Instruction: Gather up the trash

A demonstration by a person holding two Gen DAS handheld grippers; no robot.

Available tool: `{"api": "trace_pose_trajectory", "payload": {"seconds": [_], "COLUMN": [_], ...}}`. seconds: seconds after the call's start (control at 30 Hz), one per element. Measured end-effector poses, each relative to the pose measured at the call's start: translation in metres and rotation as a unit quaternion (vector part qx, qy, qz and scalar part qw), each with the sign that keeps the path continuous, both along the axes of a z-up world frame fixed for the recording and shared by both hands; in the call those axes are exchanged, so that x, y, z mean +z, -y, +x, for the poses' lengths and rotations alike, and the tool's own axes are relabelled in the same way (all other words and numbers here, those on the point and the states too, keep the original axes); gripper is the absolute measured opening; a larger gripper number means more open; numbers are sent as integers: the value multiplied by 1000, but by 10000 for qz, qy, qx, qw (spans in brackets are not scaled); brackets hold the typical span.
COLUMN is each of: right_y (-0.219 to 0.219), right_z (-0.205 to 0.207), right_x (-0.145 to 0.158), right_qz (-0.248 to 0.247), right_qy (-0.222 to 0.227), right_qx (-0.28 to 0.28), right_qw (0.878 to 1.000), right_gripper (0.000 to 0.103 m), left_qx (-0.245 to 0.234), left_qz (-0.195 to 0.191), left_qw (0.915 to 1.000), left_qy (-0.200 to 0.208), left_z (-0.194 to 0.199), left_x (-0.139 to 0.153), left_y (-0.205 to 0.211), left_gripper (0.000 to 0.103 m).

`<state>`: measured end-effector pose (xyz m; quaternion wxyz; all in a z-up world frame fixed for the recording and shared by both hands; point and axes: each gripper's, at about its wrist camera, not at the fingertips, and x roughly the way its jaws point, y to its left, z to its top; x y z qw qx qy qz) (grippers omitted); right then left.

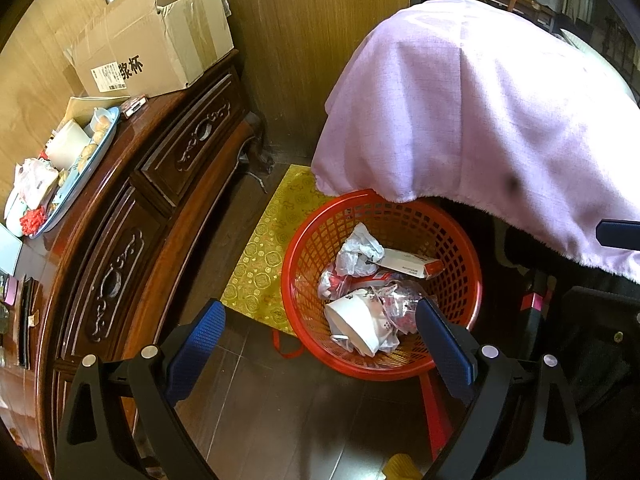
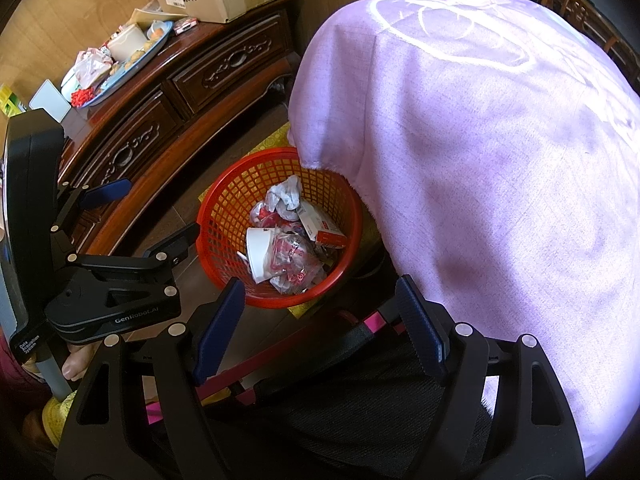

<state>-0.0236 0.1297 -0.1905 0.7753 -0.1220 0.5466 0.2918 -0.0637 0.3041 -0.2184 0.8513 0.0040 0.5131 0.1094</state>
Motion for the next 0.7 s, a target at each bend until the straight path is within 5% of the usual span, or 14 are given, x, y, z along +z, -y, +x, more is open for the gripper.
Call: {"api": "trace_pose_trajectory", "payload": {"seconds": [0.7], "right_y": [2], "right_z": [2], "right_x": [0], "right_qz": [2], "right_qy": [-11], "right_qx": [14], "right_qw": [10000], "right_gripper": [75], "left_qx": [11], "left_qz": [-7], "left_qw": [10000], "left_qy": [-13], "left_z": [-1], "left_x": [-1], "left_y": [-1], "left_gripper": [94]}}
